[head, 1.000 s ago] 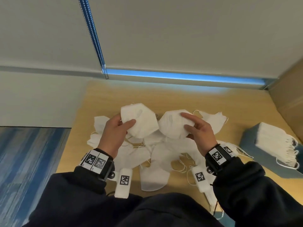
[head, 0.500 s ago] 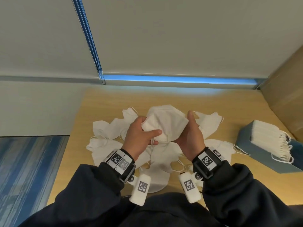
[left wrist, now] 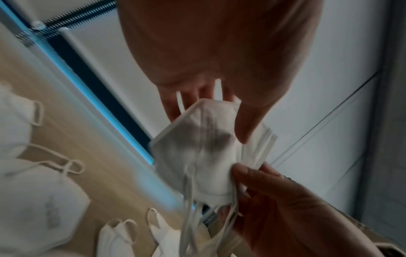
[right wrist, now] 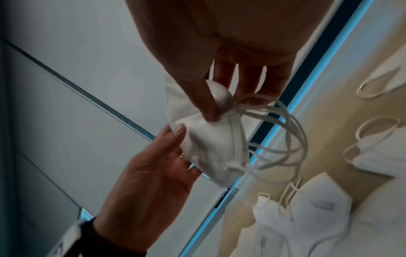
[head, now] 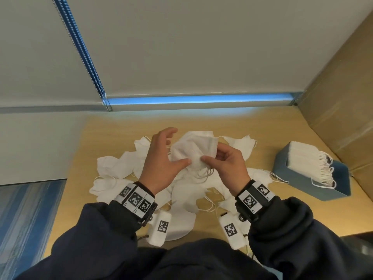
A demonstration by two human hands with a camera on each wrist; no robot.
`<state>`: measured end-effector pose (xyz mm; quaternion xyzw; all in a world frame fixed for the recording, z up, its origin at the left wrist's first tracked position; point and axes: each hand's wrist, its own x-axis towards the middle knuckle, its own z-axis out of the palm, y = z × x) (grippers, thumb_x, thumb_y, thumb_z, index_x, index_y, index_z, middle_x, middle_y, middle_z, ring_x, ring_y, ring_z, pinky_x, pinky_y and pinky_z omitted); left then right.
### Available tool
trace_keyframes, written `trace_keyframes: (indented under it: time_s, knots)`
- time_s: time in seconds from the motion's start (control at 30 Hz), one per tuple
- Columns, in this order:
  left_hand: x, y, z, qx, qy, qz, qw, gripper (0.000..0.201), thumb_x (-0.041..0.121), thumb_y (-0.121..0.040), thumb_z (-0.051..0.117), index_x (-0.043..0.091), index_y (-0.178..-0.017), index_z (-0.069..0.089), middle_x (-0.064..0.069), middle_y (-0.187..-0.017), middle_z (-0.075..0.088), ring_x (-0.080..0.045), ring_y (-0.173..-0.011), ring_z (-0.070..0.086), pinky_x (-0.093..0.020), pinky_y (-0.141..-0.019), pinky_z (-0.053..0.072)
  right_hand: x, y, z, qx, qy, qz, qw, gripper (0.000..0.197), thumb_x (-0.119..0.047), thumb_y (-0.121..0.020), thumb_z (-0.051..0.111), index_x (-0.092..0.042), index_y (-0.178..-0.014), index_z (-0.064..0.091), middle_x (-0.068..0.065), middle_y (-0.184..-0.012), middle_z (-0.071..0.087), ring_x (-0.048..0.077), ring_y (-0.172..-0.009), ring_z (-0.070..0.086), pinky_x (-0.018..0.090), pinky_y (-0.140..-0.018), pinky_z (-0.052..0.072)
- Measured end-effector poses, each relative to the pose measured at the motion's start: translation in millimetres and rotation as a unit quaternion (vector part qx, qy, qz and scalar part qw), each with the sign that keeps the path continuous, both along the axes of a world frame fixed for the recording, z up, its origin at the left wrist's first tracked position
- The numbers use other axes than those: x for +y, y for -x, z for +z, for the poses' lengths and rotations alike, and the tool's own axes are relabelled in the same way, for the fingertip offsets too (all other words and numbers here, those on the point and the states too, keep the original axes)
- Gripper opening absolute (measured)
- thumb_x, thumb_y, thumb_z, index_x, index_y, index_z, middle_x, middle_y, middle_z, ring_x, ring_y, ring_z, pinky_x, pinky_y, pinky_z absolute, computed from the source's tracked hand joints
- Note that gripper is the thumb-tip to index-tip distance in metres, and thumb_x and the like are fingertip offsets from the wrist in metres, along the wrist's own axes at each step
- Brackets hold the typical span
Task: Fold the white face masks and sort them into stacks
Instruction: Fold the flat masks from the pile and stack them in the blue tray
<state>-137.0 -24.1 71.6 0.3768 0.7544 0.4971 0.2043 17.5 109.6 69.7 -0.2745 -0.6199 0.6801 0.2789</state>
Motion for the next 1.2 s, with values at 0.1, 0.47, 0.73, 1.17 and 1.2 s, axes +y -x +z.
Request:
trace_keyframes:
  time_s: [0.1,0.47,0.73,1.17,1.2]
  knots:
    - [14.7,-8.5,19.8,-0.001,-0.022,-0.096,0.995,0.050,0.022,-0.089,0.077,0.038,-0.131,0.056,0.018,-0.121,0.065,0.001,-0.111,0.061,-0.023,-0.093,0.051,7.9,-11.6,5.1,-0.008,-0.029,0.019,0.999,0.028,0.014,-0.083,0.070,0.006,-0.110,0.071,0.026,-0.105,0.074,0.037,-0.095,0.073,0.049,-0.086,0.060]
    - [58.4,-19.9,0.6,-0.172,0.015,-0.077,0.982,0.034,0.005,-0.091,0.072,0.024,-0.117,0.065,-0.004,-0.106,0.078,-0.027,-0.099,0.074,-0.055,-0.089,0.058,57.5,-83.7,-2.1,-0.141,0.179,0.076,0.971,0.010,-0.007,-0.092,0.064,-0.001,-0.087,0.072,0.006,-0.068,0.058,0.015,-0.062,0.047,0.028,-0.060,0.034]
    - [83.0,-71.8,-21.6,-0.270,0.019,-0.064,0.961,0.043,-0.002,-0.091,0.069,0.018,-0.128,0.057,-0.005,-0.110,0.077,-0.026,-0.103,0.073,-0.048,-0.085,0.061,83.1,-114.8,-5.4,-0.074,0.258,-0.018,0.963,0.019,-0.013,-0.089,0.070,-0.011,-0.076,0.056,0.002,-0.055,0.039,0.018,-0.048,0.038,0.027,-0.053,0.042]
    - [151.4,-102.8,11.7,0.170,0.087,-0.259,0.947,0.038,0.034,-0.094,0.068,0.050,-0.129,0.063,0.024,-0.108,0.070,-0.005,-0.074,0.065,-0.029,-0.074,0.052,151.7,-176.0,-10.2,-0.221,-0.002,0.086,0.972,0.015,-0.005,-0.073,0.085,-0.004,-0.073,0.070,0.000,-0.066,0.060,0.012,-0.063,0.053,0.027,-0.061,0.040]
    - [158.6,-104.1,13.8,0.201,0.102,-0.275,0.935,0.032,0.037,-0.094,0.067,0.045,-0.125,0.067,0.023,-0.096,0.071,-0.001,-0.074,0.062,-0.030,-0.073,0.049,157.7,-180.2,-9.5,-0.226,-0.017,0.090,0.970,0.015,-0.003,-0.075,0.084,-0.006,-0.071,0.070,-0.004,-0.063,0.060,0.008,-0.060,0.052,0.024,-0.059,0.039]
